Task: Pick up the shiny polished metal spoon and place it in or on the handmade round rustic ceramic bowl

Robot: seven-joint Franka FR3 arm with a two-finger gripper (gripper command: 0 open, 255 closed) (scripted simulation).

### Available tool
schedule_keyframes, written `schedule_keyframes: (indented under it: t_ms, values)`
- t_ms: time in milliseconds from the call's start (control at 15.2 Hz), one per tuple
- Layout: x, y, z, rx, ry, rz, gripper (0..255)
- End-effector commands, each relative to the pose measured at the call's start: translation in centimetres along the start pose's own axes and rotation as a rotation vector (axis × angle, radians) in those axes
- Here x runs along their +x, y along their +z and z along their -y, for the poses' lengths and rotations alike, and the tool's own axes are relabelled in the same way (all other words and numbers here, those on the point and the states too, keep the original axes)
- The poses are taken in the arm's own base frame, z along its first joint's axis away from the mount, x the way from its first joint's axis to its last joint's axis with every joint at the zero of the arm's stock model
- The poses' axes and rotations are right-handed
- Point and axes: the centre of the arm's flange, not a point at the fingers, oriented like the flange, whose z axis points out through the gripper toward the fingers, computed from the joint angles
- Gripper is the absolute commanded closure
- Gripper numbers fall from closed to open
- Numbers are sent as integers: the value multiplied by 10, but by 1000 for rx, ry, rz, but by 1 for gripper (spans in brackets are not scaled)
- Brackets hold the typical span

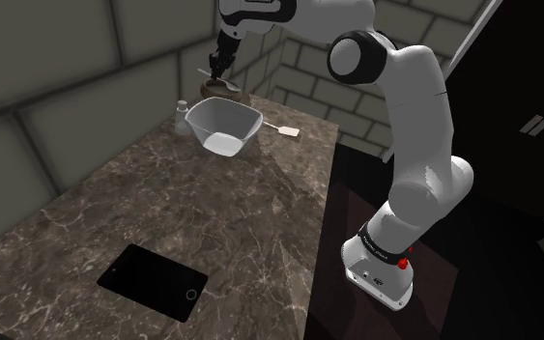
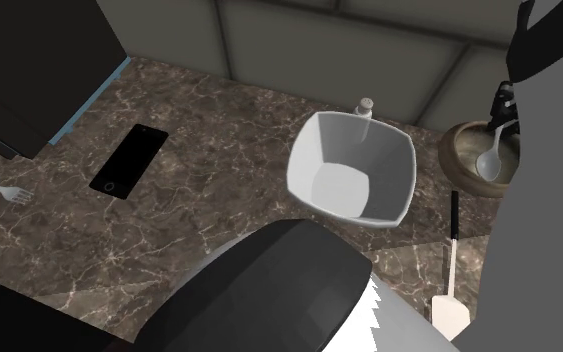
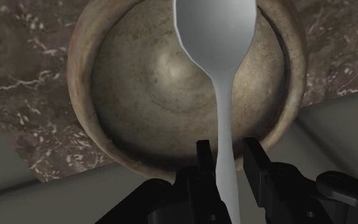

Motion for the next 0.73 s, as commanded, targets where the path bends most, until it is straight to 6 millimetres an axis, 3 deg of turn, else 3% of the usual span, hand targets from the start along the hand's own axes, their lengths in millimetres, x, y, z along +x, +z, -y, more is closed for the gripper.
schedule_keyframes:
  t_ms: [0, 396, 462, 660]
  values:
    - [-1, 2, 0, 0, 0, -1, 255]
    - [-1, 2, 0, 0, 0, -1, 255]
    - [-1, 2, 0, 0, 0, -1, 0]
    - [-1, 2, 0, 0, 0, -1, 0]
